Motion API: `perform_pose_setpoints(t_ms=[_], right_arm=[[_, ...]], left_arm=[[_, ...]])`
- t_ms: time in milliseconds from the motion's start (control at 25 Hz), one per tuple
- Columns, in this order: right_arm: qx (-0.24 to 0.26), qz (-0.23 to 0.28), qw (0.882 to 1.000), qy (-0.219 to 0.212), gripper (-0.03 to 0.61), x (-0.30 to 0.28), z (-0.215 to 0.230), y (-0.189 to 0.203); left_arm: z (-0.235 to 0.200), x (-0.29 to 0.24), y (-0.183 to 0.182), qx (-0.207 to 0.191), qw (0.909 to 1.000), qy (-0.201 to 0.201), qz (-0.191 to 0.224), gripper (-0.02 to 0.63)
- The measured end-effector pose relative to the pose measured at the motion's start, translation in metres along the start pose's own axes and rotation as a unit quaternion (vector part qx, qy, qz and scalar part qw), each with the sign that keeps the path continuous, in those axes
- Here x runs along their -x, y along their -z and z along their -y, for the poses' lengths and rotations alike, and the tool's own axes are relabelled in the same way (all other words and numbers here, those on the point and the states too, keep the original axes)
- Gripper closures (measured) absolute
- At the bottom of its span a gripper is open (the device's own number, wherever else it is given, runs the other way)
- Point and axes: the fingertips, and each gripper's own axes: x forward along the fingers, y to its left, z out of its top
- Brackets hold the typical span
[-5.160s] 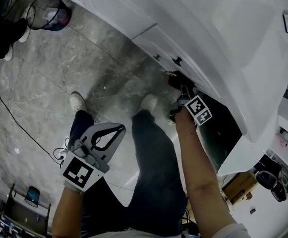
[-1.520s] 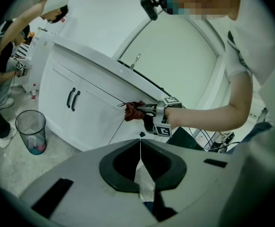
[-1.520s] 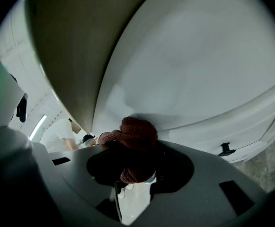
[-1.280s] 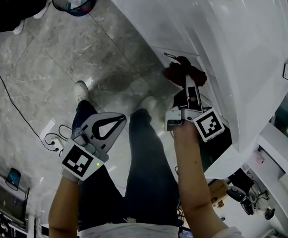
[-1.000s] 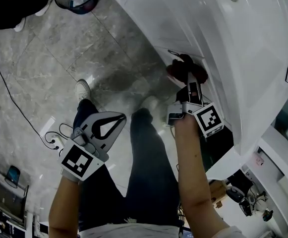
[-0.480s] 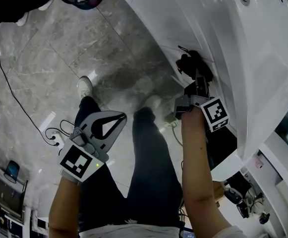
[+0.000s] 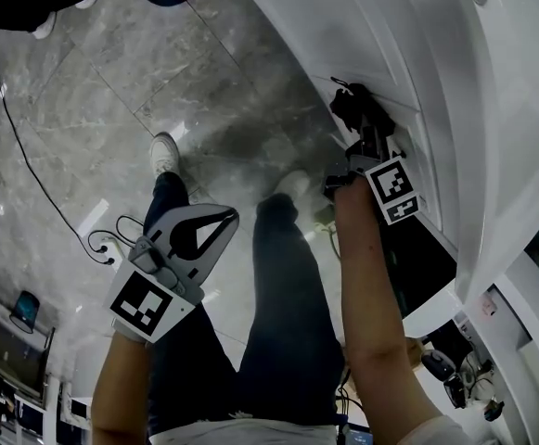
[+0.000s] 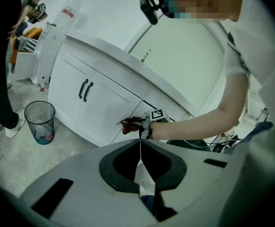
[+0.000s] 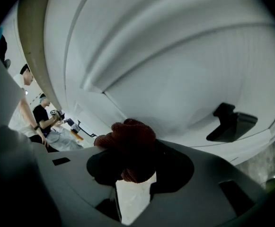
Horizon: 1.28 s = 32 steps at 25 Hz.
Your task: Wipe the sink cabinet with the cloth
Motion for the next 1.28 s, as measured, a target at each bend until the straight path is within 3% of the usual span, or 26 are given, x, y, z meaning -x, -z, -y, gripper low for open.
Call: perform_pose_setpoints(t_ms=[240,360,720,1000,1280], right_arm=[[0.0,0.025,1.0,-0.004,0.425,-0.006,0.012,0.007],[-0.006,0.039,0.999,-0.015,0.426,-0.006,0.011,0.007],[-0.102,0.032,0.994,-0.013,0.428,-0.015,0.032,0.027],[-0.103,0.01,0.994,-0.029,0.428,-0.011,0.047,0.032],[-0.098,0.002,0.995,-0.016,0.428,0.007,0.076,0.031]], left_arm=[[0.008,0.0,0.002,-0.015,0.9999,0.004,-0.007,0.601],[0.008,0.0,0.003,-0.003,0.9999,-0.002,-0.01,0.601],[0.01,-0.008,0.013,-0.004,1.0,0.005,-0.007,0.601],[0.017,-0.009,0.016,-0.009,0.9999,0.005,-0.01,0.601],[0.024,-0.015,0.018,-0.011,0.9997,0.011,-0.017,0.601]])
